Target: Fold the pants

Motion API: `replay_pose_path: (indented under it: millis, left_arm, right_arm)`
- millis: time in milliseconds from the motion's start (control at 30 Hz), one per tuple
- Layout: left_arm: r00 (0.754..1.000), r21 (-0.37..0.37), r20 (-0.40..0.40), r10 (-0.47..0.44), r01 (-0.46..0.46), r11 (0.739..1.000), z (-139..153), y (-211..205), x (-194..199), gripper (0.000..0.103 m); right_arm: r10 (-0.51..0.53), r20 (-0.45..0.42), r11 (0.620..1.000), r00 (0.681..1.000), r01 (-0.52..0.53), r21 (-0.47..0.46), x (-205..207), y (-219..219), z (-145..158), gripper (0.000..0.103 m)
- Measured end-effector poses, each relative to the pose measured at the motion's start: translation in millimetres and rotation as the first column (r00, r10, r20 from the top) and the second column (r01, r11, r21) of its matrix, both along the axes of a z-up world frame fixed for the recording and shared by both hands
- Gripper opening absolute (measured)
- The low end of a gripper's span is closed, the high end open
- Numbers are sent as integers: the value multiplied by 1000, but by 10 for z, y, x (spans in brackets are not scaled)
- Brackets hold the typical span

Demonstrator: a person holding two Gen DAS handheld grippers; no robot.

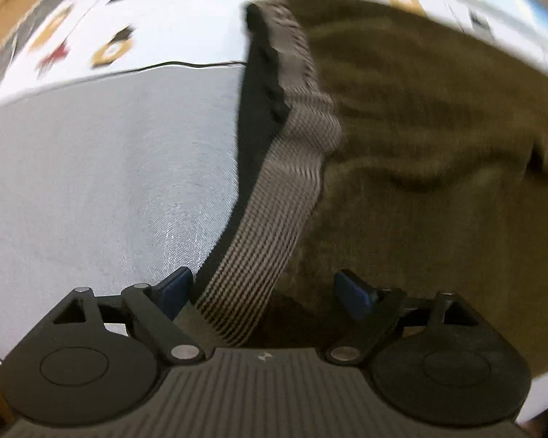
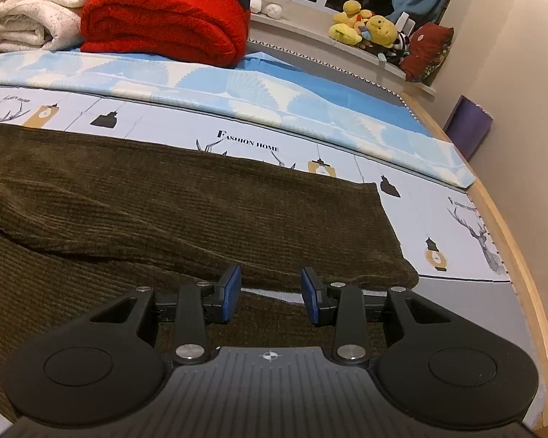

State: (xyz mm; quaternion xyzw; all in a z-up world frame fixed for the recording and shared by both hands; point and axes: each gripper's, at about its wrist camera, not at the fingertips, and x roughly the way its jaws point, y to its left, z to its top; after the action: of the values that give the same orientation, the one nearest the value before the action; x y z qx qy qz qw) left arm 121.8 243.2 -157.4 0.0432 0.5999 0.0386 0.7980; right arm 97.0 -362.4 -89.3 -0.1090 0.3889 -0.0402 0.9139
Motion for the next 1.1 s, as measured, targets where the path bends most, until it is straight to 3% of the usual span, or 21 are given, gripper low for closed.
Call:
replay_pose_path:
  millis: [67,133,167,500,567,633,667,733,833,933,1033,1100]
  left_arm:
    - [999,29,0,-32,32,999,-10,-43,1,82]
    - [1000,48,-5,-19,19,999,13,-35,21,70]
    - [1000,56,-10,-11,12,998,24,-32,28,69]
    - [998,108,-55,43,-37,993,91,-31,40,69]
    - [999,131,-32,43,-38,991,168,-70,34,69]
    - [998,161,46,30,-37,986,306,-121,26,68]
    - [995,158,97,23,-38,987,395,-145,19,68]
    - [986,83,166,22,-37,996,537,-176,2,68]
    - [981,-33,192,-20,27,999,594,-283,-1,68]
    - [982,-55,133,-135,144,988,451,-473,10,68]
    - [983,40,-68,-168,171,984,78,-519,-7,68]
    - [982,36,-52,-181,183,982,108,-522,8,67]
  right_arm:
    - [2,-8,1000,1000,-2,-6,4,4,-20,38]
    - [4,-15,1000,1000,-4,-13,12,7,-36,38]
    - [4,-18,1000,1000,-5,-15,17,5,-43,38]
    - [18,-24,999,1000,-19,-27,18,25,-66,38]
    - [17,-23,999,1000,-18,-27,17,4,-61,38]
    - [14,-22,1000,1000,-14,-26,17,-16,-63,38]
    - [12,-21,1000,1000,-13,-26,16,-27,-64,38]
    - [7,-21,1000,1000,-8,-25,18,-45,-68,39]
    - [1,-25,1000,1000,-1,-26,25,-69,-82,39]
    - [2,-27,1000,1000,-2,-26,33,-64,-89,40]
    - [6,-27,1000,1000,-7,-25,42,-59,-86,40]
    - [9,-28,1000,1000,-10,-26,43,-57,-88,40]
